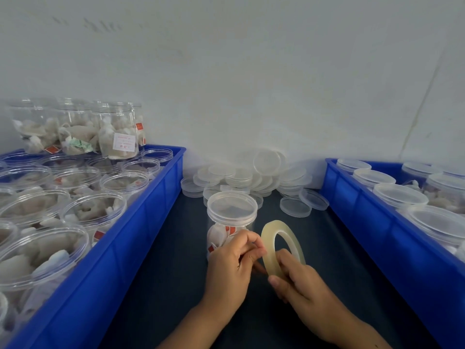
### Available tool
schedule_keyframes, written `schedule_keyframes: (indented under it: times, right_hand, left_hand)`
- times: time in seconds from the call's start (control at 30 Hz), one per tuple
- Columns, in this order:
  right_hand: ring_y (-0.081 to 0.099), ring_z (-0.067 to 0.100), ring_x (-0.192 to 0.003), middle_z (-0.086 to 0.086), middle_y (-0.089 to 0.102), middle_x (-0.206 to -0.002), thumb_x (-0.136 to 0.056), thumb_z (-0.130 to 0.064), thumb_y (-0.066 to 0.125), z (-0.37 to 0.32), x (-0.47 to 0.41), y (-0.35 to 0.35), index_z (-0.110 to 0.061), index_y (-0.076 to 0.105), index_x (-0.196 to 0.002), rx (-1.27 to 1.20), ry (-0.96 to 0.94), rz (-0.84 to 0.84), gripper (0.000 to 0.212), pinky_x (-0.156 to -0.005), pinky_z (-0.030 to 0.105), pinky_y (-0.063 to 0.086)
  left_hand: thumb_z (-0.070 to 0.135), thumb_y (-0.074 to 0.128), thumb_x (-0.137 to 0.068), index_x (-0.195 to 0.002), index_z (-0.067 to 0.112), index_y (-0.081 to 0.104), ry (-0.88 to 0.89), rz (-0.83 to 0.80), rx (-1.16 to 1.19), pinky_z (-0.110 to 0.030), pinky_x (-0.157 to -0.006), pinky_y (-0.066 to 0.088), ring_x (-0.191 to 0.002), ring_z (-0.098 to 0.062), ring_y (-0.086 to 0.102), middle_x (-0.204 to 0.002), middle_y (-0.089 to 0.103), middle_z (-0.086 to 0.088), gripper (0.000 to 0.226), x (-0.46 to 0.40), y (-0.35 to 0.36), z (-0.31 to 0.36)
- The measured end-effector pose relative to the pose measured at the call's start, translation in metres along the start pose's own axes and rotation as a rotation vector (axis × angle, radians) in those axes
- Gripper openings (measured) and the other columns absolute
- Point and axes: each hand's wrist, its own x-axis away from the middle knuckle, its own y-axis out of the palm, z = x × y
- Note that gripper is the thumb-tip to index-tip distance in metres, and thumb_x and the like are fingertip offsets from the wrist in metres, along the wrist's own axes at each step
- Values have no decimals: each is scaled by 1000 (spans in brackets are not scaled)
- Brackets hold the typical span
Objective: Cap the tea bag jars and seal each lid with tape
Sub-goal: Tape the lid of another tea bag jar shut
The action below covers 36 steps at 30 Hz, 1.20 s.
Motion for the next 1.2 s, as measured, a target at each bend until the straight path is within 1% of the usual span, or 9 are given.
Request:
schedule_keyframes:
  times: [0.27,0.4,0.43,0.5,0.57,0.67,1.03,1.1,1.2]
  right_hand:
    - [56,25,-73,4,56,-84,-97,-33,47,-5,-2,1,-24,46,-93,-16,-7,-6,10,-68,44,49]
    - [56,26,-73,6,56,-85,-97,-35,45,-8,-2,2,-22,45,-92,-37,-3,8,14,-67,43,50]
    - [56,26,-73,7,56,-84,-98,-34,46,-8,-2,3,-22,45,-91,-35,1,11,14,-67,44,49]
    - [54,25,-71,9,55,-80,-99,-31,46,-8,-2,3,-22,43,-87,-26,3,25,15,-66,45,48]
    - [53,25,-70,10,53,-79,-99,-33,44,-8,-2,3,-22,44,-87,3,6,38,16,-66,45,48]
    - [54,21,-70,9,54,-79,-99,-37,44,-6,-2,3,-25,46,-93,65,-6,73,13,-65,41,47]
    - [53,17,-67,4,55,-75,-98,-42,40,-10,-4,1,-27,45,-88,131,62,105,19,-64,39,46]
    - [54,13,-67,0,57,-78,-96,-45,39,-8,-5,2,-31,44,-94,161,86,118,15,-62,32,46]
    - [55,4,-68,-8,58,-83,-95,-43,43,-8,-6,3,-43,31,-110,102,115,167,19,-61,21,43]
  left_hand:
    - [20,55,-97,-88,27,53,146,-1,-187,-25,-67,54,-74,-3,62,-79,59,18,11,1,-1,-1]
    - [22,52,-97,-89,28,51,134,32,-182,-12,-68,49,-77,2,59,-75,51,26,10,3,1,-1]
    - [21,51,-97,-90,29,50,136,34,-199,-12,-70,48,-75,3,59,-74,49,27,10,4,1,-1]
    - [23,49,-95,-92,26,52,149,41,-254,-27,-78,53,-70,1,59,-70,47,28,6,5,1,-3]
    - [21,50,-93,-93,26,51,192,57,-323,-39,-72,57,-67,-3,60,-68,48,25,6,4,0,-1]
    - [5,54,-90,-88,30,40,263,49,-371,-23,-57,51,-65,-7,55,-79,51,13,28,-1,-2,5]
    - [-1,53,-88,-84,12,53,232,10,-179,-31,-68,47,-75,-13,53,-79,54,4,14,-1,1,3]
    - [0,55,-88,-87,13,54,214,29,-129,-27,-71,49,-79,-10,55,-81,55,6,13,0,2,3]
    - [-8,61,-86,-94,24,52,194,78,-67,-10,-75,48,-88,0,58,-87,55,16,34,0,3,7]
